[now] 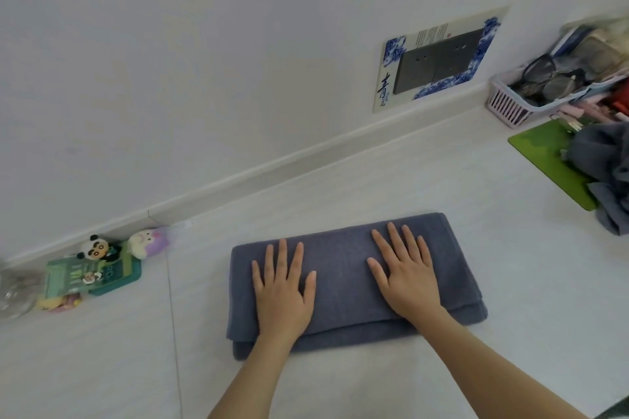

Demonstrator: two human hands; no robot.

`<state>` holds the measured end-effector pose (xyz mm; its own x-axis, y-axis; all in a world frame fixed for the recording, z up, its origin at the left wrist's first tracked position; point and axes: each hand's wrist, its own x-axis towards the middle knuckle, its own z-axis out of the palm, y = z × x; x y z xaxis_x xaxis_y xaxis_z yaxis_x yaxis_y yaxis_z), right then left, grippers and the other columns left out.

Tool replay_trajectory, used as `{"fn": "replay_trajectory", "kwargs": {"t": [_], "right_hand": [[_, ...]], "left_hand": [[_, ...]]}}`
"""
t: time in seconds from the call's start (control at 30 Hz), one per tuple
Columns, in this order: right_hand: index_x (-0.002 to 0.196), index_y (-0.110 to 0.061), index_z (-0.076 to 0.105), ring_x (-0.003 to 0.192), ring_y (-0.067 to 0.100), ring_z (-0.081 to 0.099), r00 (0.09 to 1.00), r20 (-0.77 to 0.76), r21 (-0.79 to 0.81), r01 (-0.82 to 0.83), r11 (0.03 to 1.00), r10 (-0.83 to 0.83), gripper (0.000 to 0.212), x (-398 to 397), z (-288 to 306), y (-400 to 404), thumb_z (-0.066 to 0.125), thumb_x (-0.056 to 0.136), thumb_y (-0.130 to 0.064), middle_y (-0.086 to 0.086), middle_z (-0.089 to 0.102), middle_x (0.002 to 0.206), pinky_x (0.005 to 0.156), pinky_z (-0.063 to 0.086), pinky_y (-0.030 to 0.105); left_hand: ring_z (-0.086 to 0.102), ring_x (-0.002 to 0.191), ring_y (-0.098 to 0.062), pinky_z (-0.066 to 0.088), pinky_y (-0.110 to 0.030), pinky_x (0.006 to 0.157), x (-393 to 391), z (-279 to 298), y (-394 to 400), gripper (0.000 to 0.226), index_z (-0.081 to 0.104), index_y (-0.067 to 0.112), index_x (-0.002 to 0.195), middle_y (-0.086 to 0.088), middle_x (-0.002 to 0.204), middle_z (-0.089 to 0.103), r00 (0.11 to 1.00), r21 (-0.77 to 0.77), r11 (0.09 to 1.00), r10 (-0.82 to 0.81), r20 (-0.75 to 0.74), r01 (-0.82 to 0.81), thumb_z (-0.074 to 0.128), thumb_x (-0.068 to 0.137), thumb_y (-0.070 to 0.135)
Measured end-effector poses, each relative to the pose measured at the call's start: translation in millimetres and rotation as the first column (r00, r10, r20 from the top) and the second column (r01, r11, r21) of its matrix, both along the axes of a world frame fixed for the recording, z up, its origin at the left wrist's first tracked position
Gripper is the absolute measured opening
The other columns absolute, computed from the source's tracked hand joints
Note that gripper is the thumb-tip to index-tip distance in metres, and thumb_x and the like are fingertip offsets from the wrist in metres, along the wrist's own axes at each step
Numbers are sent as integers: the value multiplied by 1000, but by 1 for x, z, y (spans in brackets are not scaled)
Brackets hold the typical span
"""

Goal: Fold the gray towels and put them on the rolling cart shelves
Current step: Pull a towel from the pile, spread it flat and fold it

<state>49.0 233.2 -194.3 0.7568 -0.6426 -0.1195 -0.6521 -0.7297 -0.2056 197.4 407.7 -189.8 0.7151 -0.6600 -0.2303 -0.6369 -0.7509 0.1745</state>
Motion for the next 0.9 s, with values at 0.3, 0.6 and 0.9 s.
{"fn": "replay_trajectory", "kwargs": {"t": [0.3,0.6,0.9], "right_hand": [[151,-24,12,143,9,-10,988,133,181,49,982,-74,65,17,14,13,6,93,-54,-3,1,158,115,-14,27],[138,-32,42,126,3,44,546,254,962,-55,268,-799,37,52,42,83,34,102,-33,-14,46,138,107,31,24],[141,-33,37,130,5,39,621,212,974,-70,216,-754,60,53,34,80,26,91,-64,-14,41,144,115,25,33]], "left_hand": [[22,137,-35,25,-49,109,17,22,26,66,13,35,150,-16,155,12,884,-86,887,436,-167,-454,37,93,57],[61,104,-27,51,-35,85,58,61,33,81,46,7,131,-10,122,61,430,-83,611,448,-784,-788,83,67,39],[55,103,-16,47,-29,85,21,134,-20,66,30,15,134,1,124,51,578,-320,773,74,-813,-549,69,84,34]]}}
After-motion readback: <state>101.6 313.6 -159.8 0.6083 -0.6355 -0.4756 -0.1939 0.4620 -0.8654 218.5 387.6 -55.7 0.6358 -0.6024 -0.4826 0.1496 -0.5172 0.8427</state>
